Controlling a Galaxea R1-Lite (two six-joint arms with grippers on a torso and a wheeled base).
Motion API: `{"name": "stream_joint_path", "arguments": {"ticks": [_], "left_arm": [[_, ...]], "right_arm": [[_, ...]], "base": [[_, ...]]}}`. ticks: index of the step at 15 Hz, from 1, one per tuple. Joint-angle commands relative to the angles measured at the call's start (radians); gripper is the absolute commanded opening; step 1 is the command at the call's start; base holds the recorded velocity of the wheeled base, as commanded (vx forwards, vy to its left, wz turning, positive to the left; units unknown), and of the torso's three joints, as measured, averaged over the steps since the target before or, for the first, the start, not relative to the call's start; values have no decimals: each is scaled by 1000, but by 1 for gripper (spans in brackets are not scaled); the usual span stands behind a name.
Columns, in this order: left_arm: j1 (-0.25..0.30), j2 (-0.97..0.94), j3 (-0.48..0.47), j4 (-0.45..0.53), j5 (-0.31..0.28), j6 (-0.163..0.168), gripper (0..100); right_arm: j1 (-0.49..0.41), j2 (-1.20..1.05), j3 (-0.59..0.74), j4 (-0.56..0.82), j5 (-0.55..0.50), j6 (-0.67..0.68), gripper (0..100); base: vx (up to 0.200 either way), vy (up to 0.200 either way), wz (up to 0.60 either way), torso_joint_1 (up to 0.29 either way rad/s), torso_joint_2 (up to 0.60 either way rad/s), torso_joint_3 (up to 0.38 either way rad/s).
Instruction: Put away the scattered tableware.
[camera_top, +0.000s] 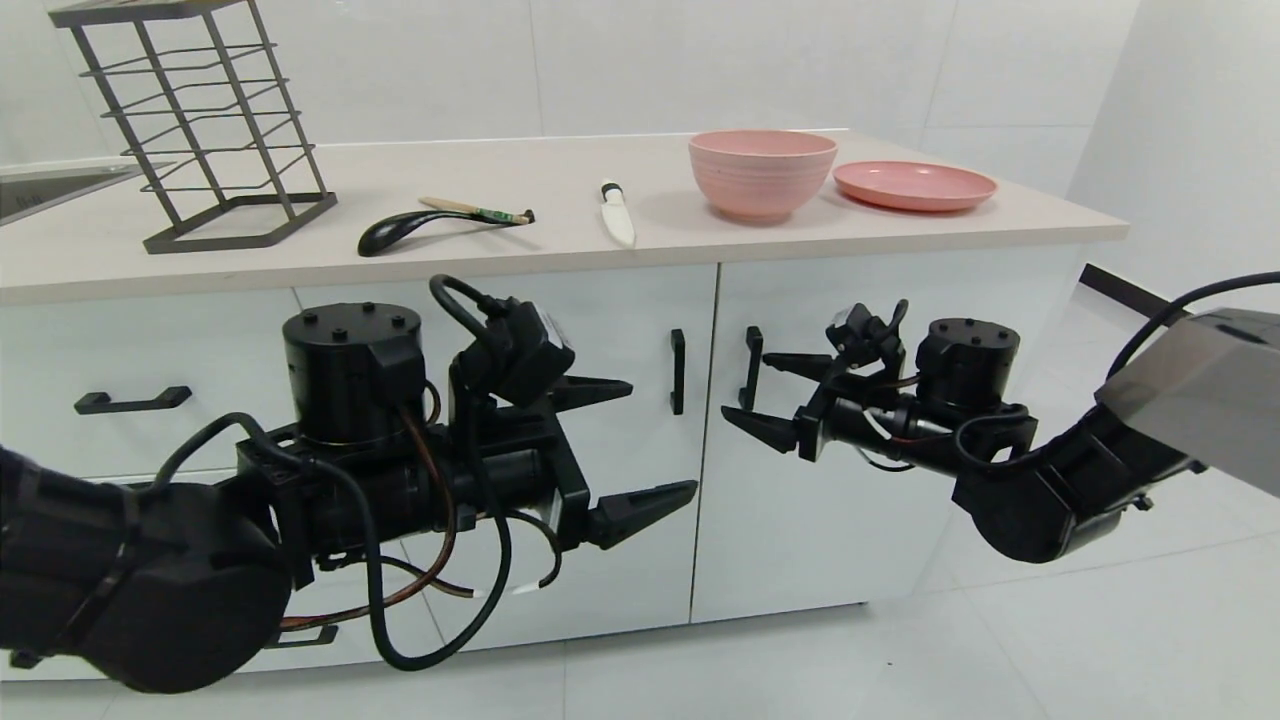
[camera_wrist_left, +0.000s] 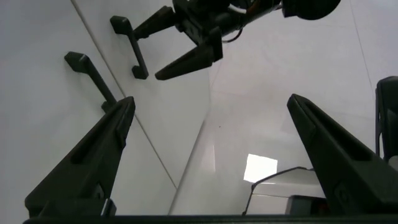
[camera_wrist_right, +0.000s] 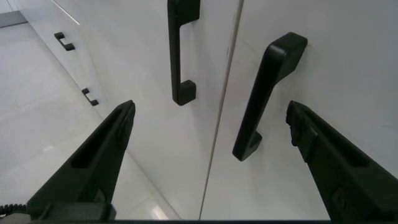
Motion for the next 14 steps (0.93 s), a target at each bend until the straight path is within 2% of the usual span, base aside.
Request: {"name": "stream_joint_path", "arguments": {"ticks": [1, 5, 10, 12, 14], "left_arm": [[-7, 30, -33, 2, 2, -2, 100], [-37, 82, -113, 0, 11, -35, 100], [-43, 125, -157, 0, 11, -37, 100], [-41, 143, -180, 0, 11, -39, 100], [-37, 169, -219, 0, 11, -37, 100]], "right_arm": [[4, 32, -23, 0, 2, -2, 100], [19, 75, -62, -46, 59, -1, 100], [18, 101, -71, -54, 146, -1, 100], [21, 89, -57, -57, 221, -1, 100], [27, -2, 3, -54, 261, 1, 100]], "base": [[0, 0, 0, 0, 0, 0], [0, 0, 0, 0, 0, 0], [0, 0, 0, 0, 0, 0], [0, 0, 0, 0, 0, 0], [0, 0, 0, 0, 0, 0]]}}
